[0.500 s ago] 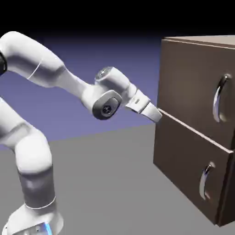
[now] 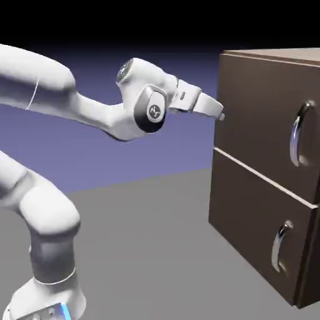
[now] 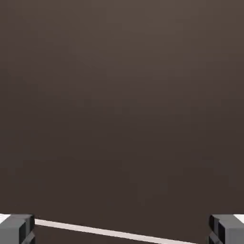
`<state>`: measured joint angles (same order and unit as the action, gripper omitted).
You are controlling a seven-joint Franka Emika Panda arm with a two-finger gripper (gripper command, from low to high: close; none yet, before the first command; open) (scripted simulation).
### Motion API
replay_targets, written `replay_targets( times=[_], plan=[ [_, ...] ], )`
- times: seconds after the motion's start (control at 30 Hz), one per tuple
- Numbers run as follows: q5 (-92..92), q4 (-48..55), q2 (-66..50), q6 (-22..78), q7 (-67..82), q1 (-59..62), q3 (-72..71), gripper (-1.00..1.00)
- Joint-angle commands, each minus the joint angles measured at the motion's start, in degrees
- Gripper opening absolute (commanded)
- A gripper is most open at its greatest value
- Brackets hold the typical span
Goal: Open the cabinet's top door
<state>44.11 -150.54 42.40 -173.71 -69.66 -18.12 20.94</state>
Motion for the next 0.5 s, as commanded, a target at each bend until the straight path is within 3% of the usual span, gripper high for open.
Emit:
replay_targets(
  times=[0.0,0.47],
  plan=[
    [2.5,0.6,0.6,0.0,-1.5,-1.0,1.2,0.00],
    [37.4,8.9,8.3,0.3,-23.1,-14.8,17.7,0.00]
  ],
)
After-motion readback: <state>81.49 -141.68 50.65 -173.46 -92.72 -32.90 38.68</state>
